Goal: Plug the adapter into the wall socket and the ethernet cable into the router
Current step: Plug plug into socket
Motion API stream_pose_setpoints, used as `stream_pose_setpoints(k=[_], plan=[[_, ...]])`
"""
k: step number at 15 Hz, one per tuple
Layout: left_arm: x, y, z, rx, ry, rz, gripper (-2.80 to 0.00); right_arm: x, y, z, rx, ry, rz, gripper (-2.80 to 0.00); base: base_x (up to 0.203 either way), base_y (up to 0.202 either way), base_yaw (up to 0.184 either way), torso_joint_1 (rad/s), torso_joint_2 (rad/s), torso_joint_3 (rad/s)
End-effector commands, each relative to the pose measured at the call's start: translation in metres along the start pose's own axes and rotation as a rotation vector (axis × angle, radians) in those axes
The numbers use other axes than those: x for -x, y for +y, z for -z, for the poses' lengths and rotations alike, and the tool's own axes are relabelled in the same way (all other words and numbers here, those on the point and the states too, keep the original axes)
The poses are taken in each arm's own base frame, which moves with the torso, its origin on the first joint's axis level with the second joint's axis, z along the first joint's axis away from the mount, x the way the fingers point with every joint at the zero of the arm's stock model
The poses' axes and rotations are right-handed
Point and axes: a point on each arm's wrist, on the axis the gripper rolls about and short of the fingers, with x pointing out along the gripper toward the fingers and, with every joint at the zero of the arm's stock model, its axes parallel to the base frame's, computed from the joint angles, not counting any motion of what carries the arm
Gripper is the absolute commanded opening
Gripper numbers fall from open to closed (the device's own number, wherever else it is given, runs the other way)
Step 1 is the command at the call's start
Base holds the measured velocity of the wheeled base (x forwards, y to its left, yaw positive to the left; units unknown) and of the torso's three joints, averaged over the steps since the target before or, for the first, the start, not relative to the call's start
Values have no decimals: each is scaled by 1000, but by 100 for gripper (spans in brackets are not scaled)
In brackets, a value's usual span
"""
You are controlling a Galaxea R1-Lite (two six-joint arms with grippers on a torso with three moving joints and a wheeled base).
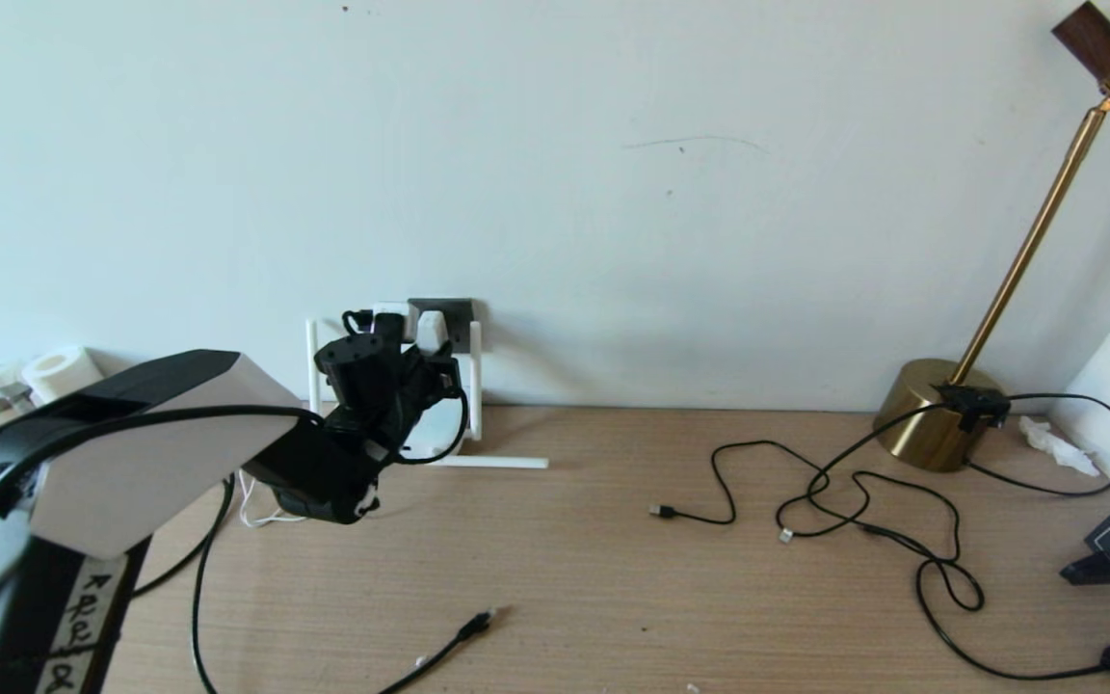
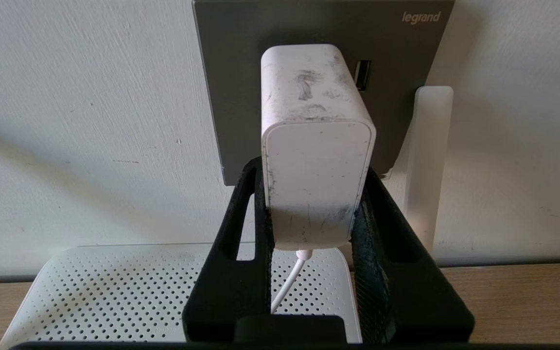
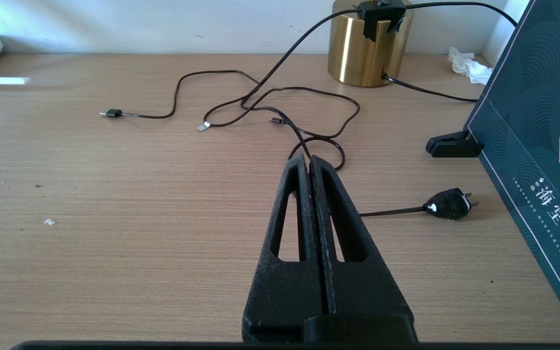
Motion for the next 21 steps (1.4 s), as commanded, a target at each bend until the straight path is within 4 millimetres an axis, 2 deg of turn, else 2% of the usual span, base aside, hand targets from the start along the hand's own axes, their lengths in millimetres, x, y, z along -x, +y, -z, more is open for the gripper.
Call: stream_pose_setpoints(k=[1,6,21], plan=[[0,1,-2,1,-11,-2,-280,0,0,0,0,1,0,-280,0,0,0,0,0,0],[-2,7,6,-3,5,-15,-280,0,0,0,0,1,0,-280,0,0,0,0,0,0],[7,8,3,-7,19,-15,-280,0,0,0,0,1,0,-280,0,0,0,0,0,0]])
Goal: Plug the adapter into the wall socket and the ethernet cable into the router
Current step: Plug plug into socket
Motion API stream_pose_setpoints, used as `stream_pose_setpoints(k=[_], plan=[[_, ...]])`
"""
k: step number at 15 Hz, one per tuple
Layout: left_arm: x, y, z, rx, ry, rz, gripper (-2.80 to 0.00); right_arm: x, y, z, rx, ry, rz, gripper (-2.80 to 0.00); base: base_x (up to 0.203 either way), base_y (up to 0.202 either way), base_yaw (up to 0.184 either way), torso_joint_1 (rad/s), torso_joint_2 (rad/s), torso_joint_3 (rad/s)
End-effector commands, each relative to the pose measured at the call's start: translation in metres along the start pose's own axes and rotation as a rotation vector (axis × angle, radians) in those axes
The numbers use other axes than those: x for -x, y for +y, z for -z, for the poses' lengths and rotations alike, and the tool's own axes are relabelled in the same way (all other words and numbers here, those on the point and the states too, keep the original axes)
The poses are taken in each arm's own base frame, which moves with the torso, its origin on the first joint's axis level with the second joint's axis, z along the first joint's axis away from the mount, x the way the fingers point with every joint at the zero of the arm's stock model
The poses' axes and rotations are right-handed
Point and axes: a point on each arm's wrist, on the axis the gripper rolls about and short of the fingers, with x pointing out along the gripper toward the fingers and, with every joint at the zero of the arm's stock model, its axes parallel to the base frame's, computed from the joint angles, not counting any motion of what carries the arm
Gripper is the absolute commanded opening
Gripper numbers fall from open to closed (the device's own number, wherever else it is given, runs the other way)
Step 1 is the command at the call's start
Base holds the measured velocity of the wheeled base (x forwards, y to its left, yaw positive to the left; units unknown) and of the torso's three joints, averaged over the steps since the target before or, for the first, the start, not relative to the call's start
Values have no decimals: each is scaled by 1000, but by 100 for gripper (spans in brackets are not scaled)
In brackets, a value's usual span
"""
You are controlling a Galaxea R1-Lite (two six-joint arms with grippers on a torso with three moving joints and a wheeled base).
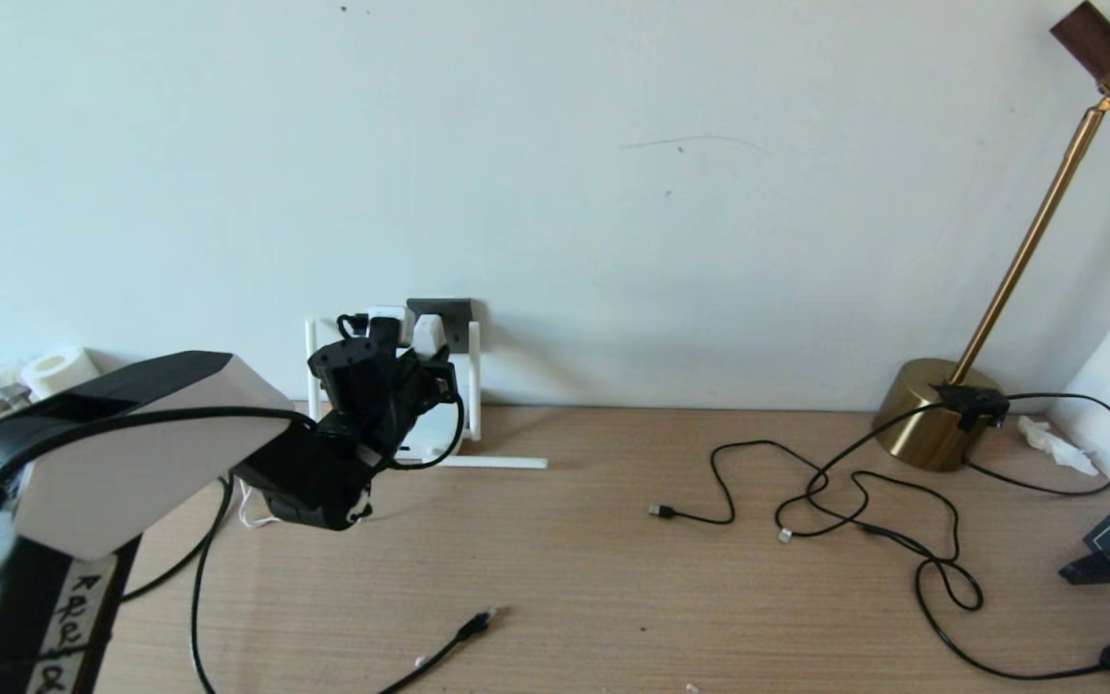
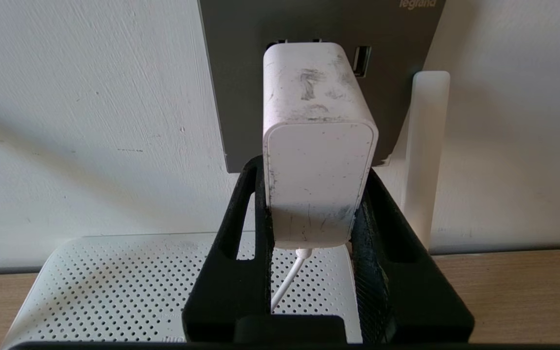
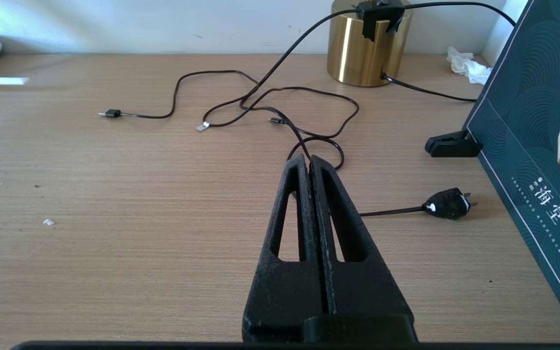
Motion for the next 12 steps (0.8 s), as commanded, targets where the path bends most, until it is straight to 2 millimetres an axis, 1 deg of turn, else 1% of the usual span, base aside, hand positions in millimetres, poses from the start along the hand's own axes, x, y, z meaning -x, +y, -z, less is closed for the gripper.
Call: stream_pose_setpoints(k=[1,6,12], plan=[[1,0,-3,1,-8,-2,-280,0,0,0,0,2,0,-280,0,0,0,0,0,0],[1,1,-6,2,-18,-4,-280,0,0,0,0,2,0,-280,0,0,0,0,0,0],[-6,9,-1,0,-15,-17,-280,0,0,0,0,2,0,-280,0,0,0,0,0,0]])
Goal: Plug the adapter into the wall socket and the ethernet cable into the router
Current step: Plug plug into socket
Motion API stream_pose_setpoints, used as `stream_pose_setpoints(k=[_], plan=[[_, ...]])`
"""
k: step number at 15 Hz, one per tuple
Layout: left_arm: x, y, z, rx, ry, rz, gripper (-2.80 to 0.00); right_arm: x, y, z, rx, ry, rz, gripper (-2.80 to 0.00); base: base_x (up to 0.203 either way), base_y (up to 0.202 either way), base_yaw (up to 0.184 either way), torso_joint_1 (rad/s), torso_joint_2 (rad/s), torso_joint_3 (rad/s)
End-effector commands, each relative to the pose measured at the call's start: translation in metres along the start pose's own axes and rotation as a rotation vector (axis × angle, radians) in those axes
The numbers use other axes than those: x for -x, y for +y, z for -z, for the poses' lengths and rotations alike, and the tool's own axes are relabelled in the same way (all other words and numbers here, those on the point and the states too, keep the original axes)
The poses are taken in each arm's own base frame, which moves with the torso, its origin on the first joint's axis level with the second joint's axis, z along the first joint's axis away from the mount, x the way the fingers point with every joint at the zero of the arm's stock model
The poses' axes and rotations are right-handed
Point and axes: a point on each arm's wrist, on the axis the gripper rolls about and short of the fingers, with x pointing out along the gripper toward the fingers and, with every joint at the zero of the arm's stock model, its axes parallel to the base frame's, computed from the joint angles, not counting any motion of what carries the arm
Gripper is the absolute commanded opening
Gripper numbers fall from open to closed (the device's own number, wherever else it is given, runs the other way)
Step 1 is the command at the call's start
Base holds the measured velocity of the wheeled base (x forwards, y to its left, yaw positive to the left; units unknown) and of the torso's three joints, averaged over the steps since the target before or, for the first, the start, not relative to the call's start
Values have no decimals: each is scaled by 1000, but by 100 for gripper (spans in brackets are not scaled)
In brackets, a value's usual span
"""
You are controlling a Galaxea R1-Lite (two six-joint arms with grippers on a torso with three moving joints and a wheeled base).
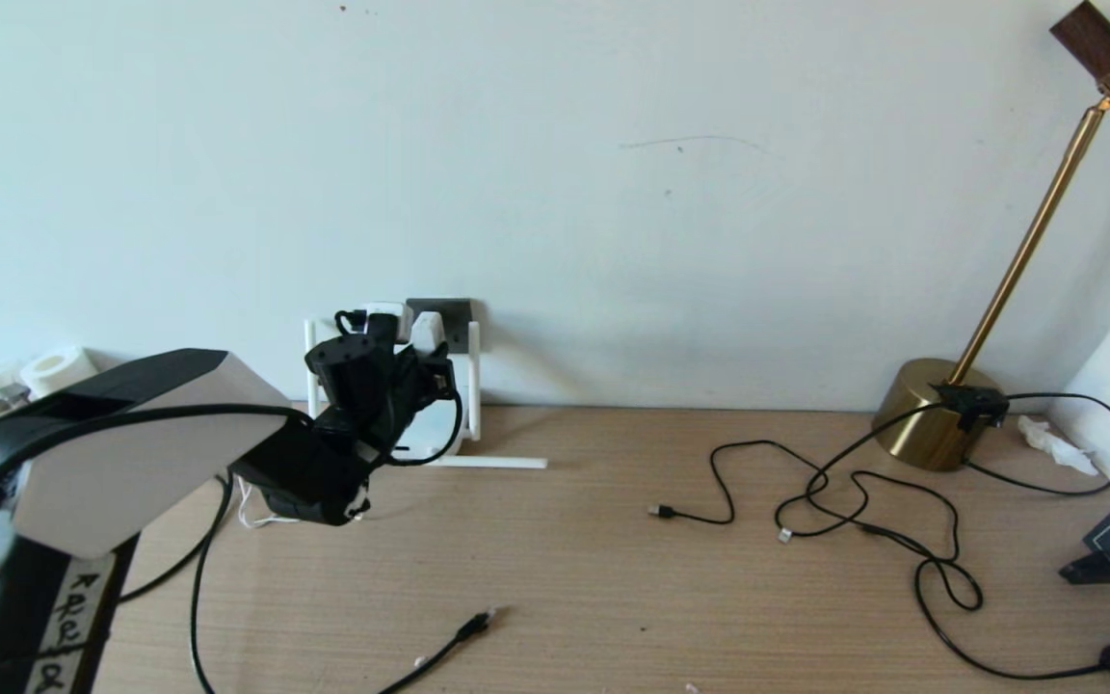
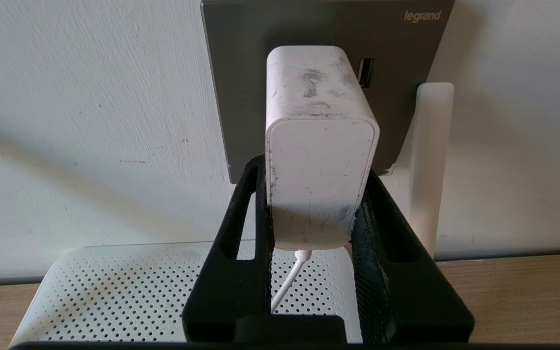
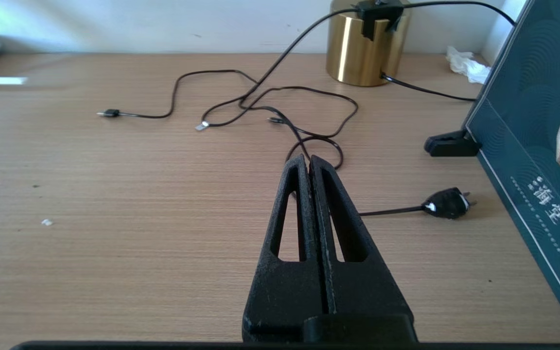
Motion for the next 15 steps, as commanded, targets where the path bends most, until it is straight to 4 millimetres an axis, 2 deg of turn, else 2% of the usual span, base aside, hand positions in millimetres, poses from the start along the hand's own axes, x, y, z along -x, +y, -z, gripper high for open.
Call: stream_pose_setpoints(k=[1,6,15], plan=[[-3,1,3,1,-6,-8,-280,0,0,0,-1,1,0,-280,0,0,0,0,0,0],[-9,0,-1,1,-18,-7,-280,0,0,0,-1,1,0,-280,0,0,0,0,0,0],[-15,-2,3,3,-18,-6,-280,0,0,0,-1,1,0,-280,0,0,0,0,0,0]])
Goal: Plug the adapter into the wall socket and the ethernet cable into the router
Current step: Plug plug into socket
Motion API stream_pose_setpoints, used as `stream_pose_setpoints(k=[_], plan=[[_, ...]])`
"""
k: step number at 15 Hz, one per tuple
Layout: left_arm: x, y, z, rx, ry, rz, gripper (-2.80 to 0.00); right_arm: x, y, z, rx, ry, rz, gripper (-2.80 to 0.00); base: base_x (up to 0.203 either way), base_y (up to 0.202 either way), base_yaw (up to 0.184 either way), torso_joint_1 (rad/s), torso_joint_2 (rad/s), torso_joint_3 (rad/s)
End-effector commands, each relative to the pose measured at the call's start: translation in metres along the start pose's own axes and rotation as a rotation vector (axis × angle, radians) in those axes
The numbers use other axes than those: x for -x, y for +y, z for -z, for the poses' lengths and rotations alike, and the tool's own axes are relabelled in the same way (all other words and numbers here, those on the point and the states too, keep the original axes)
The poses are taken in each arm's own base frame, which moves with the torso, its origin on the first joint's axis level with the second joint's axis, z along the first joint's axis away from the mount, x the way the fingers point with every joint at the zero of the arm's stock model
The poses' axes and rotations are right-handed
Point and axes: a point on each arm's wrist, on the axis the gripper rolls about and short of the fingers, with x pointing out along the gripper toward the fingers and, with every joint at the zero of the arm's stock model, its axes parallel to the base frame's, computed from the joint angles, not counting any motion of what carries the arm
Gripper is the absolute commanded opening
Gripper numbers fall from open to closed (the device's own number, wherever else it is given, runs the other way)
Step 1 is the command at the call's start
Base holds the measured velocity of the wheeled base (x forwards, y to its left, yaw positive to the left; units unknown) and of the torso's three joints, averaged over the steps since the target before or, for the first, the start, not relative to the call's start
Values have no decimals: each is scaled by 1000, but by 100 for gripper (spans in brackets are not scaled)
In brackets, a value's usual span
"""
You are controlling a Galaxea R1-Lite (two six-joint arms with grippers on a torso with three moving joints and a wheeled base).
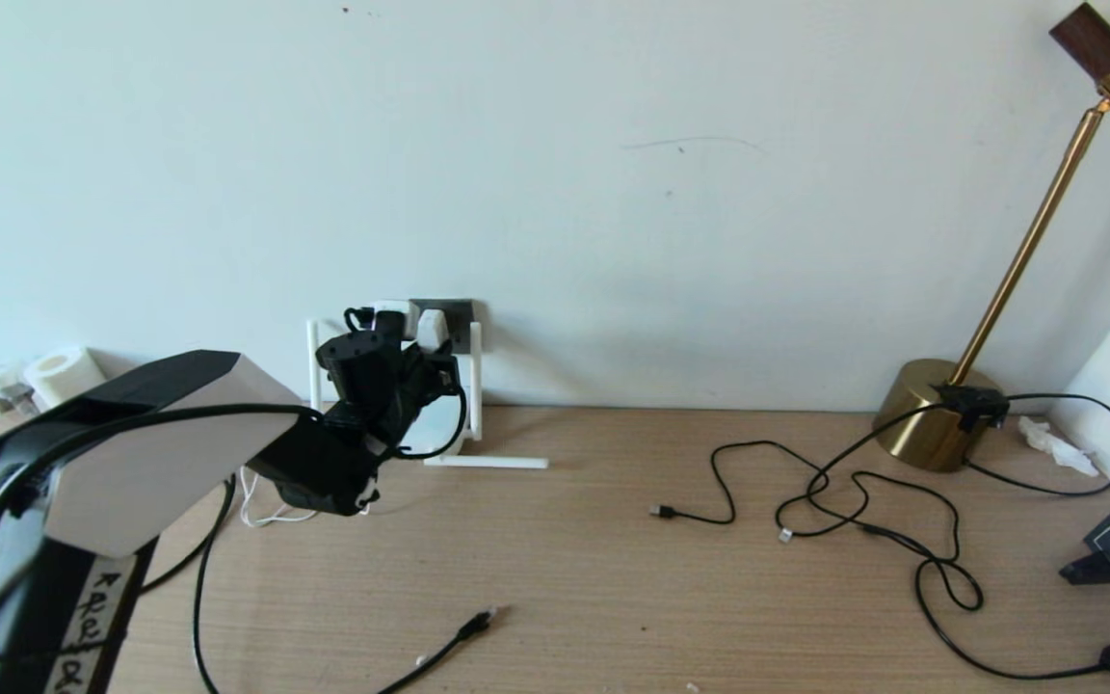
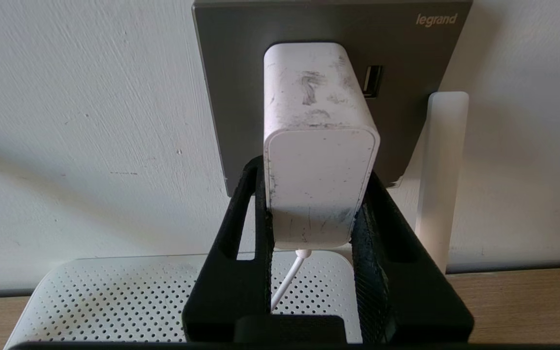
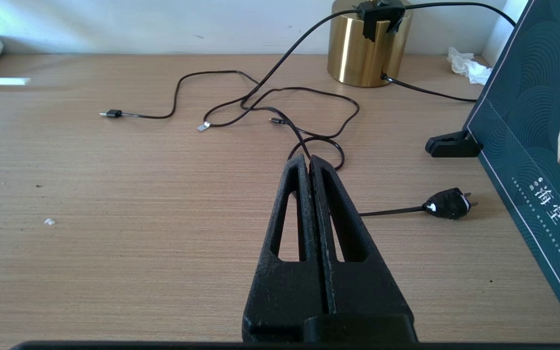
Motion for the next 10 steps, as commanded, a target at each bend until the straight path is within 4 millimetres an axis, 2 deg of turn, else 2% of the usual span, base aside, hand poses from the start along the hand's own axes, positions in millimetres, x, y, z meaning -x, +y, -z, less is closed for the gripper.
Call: stream_pose_setpoints(k=[1,10], plan=[[-1,0,1,0,-9,-1,-280,0,0,0,-1,2,-1,-280,0,0,0,0,0,0],[-3,0,-2,2,-21,-3,-280,0,0,0,-1,1,-1,-280,0,0,0,0,0,0]])
